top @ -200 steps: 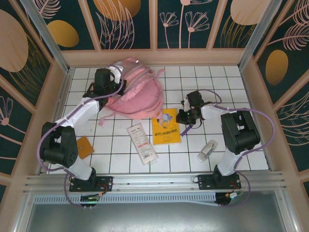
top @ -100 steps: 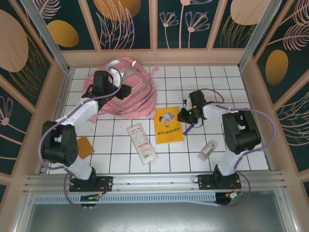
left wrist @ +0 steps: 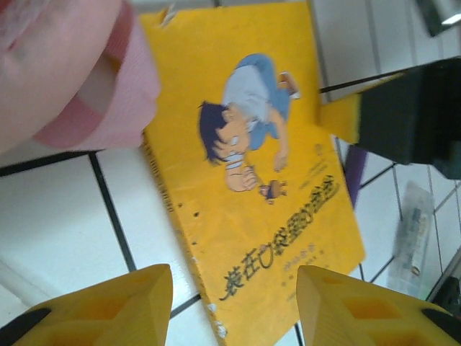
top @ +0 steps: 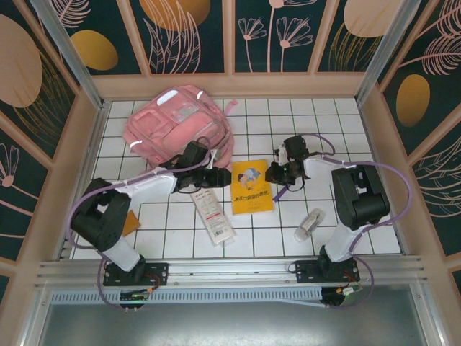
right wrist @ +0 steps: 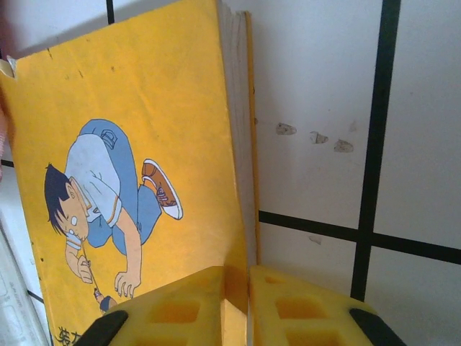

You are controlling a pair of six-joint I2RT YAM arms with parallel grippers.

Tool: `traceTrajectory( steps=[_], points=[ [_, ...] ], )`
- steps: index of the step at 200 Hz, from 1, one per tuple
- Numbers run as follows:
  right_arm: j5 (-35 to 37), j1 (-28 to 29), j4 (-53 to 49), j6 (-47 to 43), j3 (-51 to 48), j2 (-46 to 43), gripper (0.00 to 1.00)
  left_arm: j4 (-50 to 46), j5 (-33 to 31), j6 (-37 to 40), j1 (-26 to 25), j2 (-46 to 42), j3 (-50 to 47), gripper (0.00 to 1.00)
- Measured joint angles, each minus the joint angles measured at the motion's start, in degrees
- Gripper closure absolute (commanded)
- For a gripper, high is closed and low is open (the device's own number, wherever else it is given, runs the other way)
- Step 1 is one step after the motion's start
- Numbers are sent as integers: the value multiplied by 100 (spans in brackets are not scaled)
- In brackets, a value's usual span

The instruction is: Pack books, pencil case, and school supplies into a backpack

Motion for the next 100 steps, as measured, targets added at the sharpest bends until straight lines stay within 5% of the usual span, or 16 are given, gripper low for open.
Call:
traceTrajectory(
  steps=[100],
  points=[
    [-79, -35, 188, 0, -136, -55, 90, 170, 402, -581, -94, 1569, 776, 52]
  ],
)
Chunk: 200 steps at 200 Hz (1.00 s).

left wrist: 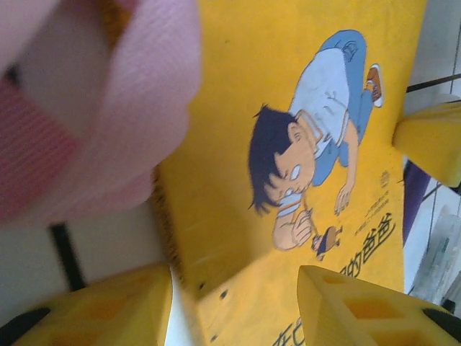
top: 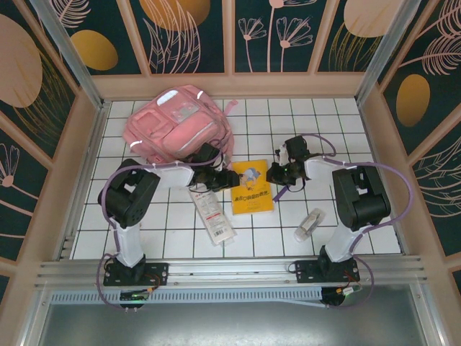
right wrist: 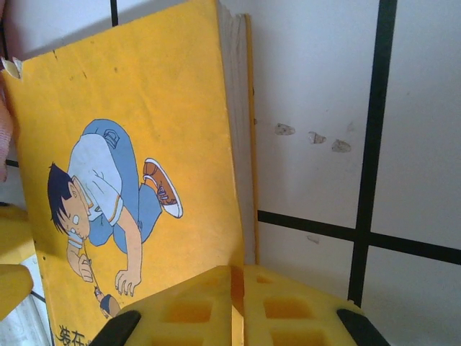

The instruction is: Pack books, pencil case, and school supplies into a backpack

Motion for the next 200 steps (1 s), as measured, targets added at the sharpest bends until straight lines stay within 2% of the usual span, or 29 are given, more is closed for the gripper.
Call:
traceTrajectory(
  steps=[38, 101, 117, 128, 139, 150, 162, 173, 186, 200],
  points=[
    [-127, -42, 83, -4, -50, 0, 92, 66, 275, -184, 81, 61, 39, 52],
    [-264, -116, 273, -2, -170, 0, 94, 673, 603, -525, 105, 70, -72, 60],
    [-291, -127, 306, -2, -184, 0, 94, 673, 562, -540, 105, 70, -81, 65],
    [-321, -133, 369, 0, -221, -4, 93, 560, 433, -474, 101, 70, -59, 74],
    [-361, -138, 455, 7, -271, -22, 87, 352, 282, -415, 96, 70, 15, 86],
    [-385, -138, 586, -15, -358, -55, 77, 181, 190, -273, 87, 70, 129, 94],
    [-435, -129, 745, -13, -529, -142, 73, 125, 118, -195, 61, 57, 210, 100],
    [-428, -87, 824, 39, -758, -337, 68, 116, 90, -164, 20, 2, 256, 100],
    [-407, -52, 841, 81, -999, -671, 56, 87, 59, -151, -15, -136, 299, 100],
    [-251, -24, 841, 173, -1154, -1165, 47, 70, -55, -151, -57, -382, 402, 100]
  ],
)
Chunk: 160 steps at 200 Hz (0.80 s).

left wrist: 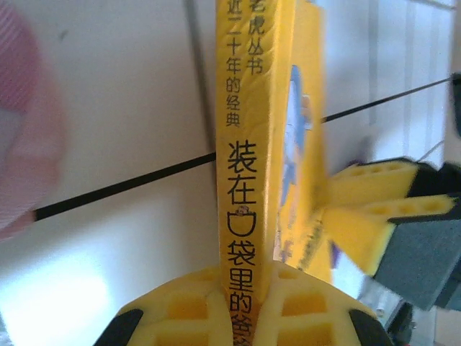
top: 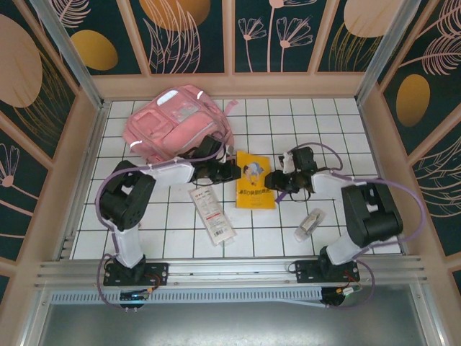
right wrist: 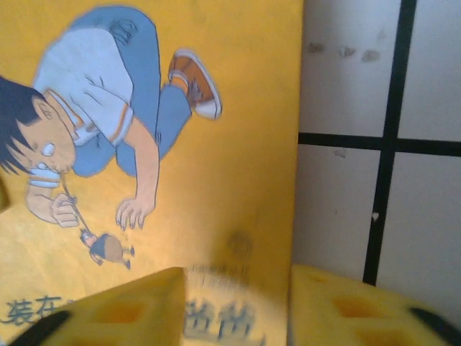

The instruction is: Pack books, pencil case, and school supplies into a backpack

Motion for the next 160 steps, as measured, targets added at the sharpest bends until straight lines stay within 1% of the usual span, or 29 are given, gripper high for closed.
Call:
traceTrajectory(
  steps=[24, 34, 43, 46, 62, 73, 84, 104, 125, 141, 147, 160],
  points=[
    [339, -4, 157, 234, 31, -896, 33, -11, -564, 2, -17, -562, 267, 100],
    [470, -15, 188, 470, 127, -1202, 19, 2, -907, 4, -17, -815, 391, 100],
    [568, -24, 264, 623, 219, -1419, 3, 63, -1200, 4, -9, -1003, 472, 100],
    [581, -22, 293, 684, 240, -1478, 1, 103, -1287, 2, 0, -1062, 492, 100],
    [601, -39, 527, 1176, 319, -1720, 1, 363, -1843, -28, 28, -1344, 527, 100],
    [483, -52, 730, 1567, 339, -1759, 1, 557, -2129, -118, 59, -1451, 522, 100],
    [234, -63, 1034, 2087, 341, -1665, 1, 866, -2378, -267, 105, -1526, 455, 100],
    [-210, -33, 1690, 3071, 343, -1283, 1, 1410, -2610, -588, 170, -1589, 236, 100],
    [-601, 98, 2540, 4028, 345, -765, 1, 1733, -2588, -1021, 186, -1589, 70, 100],
    [-807, 247, 3141, 4616, 389, -402, 2, 2017, -2391, -1436, 186, -1580, -55, 100],
    [-859, 293, 3340, 4782, 424, -280, 4, 2166, -2319, -1585, 186, -1578, -122, 100],
    [-986, 387, 3875, 5215, 516, 26, 15, 2549, -2179, -1958, 186, -1578, -337, 100]
  ],
)
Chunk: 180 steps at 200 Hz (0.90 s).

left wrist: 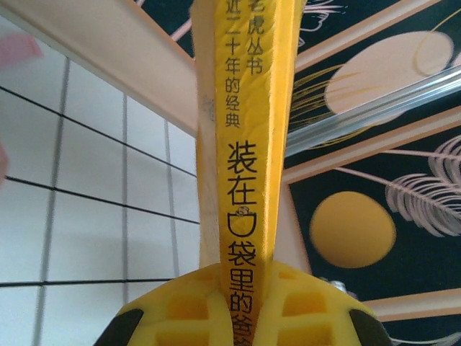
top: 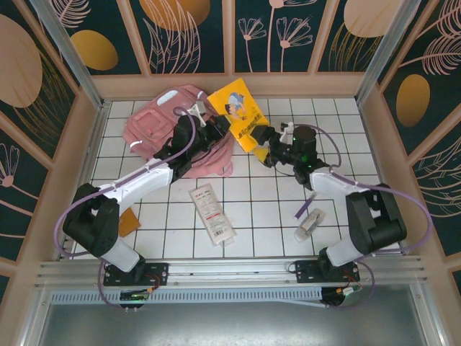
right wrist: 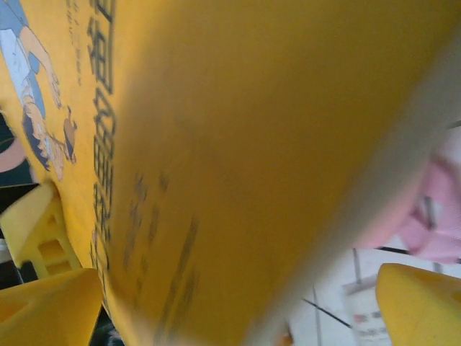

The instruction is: Pack books, pencil case, and school supplies into a backpack

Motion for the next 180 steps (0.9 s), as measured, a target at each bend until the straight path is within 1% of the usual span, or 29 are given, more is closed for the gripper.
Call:
traceTrajectory(
  steps=[10, 19, 27, 31, 35, 44, 50, 53, 61, 67, 73, 76, 80, 83, 86, 90, 92, 95, 96, 99, 104, 108, 109, 114, 118, 139, 158, 173, 180],
  points=[
    [-70, 55, 520, 352, 15, 208, 20, 254, 52, -232, 0, 0, -177, 100],
    [-66, 79, 903, 662, 13, 354, 32, 424, 72, -387, 0, 0, -317, 100],
    [-57, 92, 1196, 874, 4, 455, 46, 496, 61, -474, 2, 0, -407, 100],
    [-61, 92, 1331, 973, -7, 494, 55, 518, 28, -505, 4, -2, -444, 99],
    [-52, 92, 1440, 1058, -15, 522, 66, 540, 4, -535, 9, -4, -470, 96],
    [-35, 92, 1659, 1239, -42, 562, 85, 584, -76, -590, 13, -31, -529, 89],
    [-11, 92, 1788, 1292, -52, 566, 96, 597, -155, -601, 13, -74, -592, 85],
    [-13, 92, 1856, 1305, -55, 566, 100, 614, -197, -634, 15, -101, -625, 83],
    [-31, 98, 2013, 1349, -48, 555, 100, 610, -271, -660, 44, -190, -726, 74],
    [-9, 133, 2035, 1344, -46, 540, 100, 599, -282, -647, 79, -267, -802, 66],
    [-2, 162, 2028, 1287, -39, 527, 100, 592, -286, -557, 107, -348, -879, 58],
    [2, 168, 2017, 1241, -37, 518, 100, 566, -282, -380, 125, -391, -905, 55],
    [7, 177, 1985, 1209, -26, 514, 100, 546, -262, -363, 162, -437, -933, 52],
    [9, 177, 1930, 1152, -13, 496, 100, 507, -251, -136, 192, -472, -942, 51],
    [13, 177, 1888, 1117, -4, 490, 100, 468, -229, -105, 232, -503, -942, 50],
    [31, 175, 1808, 1034, 13, 468, 100, 385, -190, 275, 289, -538, -933, 49],
    [48, 170, 1759, 994, 24, 457, 100, 363, -179, 326, 306, -551, -927, 48],
    [59, 168, 1705, 931, 37, 442, 100, 289, -175, 570, 343, -570, -909, 47],
    [66, 166, 1681, 911, 42, 435, 100, 238, -162, 761, 358, -577, -892, 47],
    [74, 157, 1587, 841, 61, 407, 100, 138, -140, 927, 382, -588, -861, 47],
    [101, 142, 1432, 710, 92, 352, 100, -98, -125, 1528, 442, -595, -767, 46],
    [120, 129, 1298, 605, 116, 302, 100, -275, -125, 1849, 476, -592, -682, 45],
    [131, 125, 1272, 581, 120, 289, 100, -358, -125, 2048, 483, -586, -647, 45],
    [160, 105, 1121, 466, 144, 221, 100, -595, -131, 2470, 501, -566, -525, 44],
    [203, 76, 1001, 341, 153, 153, 100, -817, -179, 2966, 503, -525, -404, 44],
    [369, -107, 444, -195, 175, -208, 100, -1670, -533, 4715, 487, -240, 39, 40],
    [494, -299, 15, -614, 201, -433, 100, -2267, -787, 5711, 483, 295, 361, 40],
    [570, -426, -275, -855, 201, -542, 100, -2601, -791, 6207, 483, 809, 564, 40],
    [595, -470, -402, -944, 199, -577, 100, -2739, -791, 6391, 483, 1060, 636, 42]
  ],
)
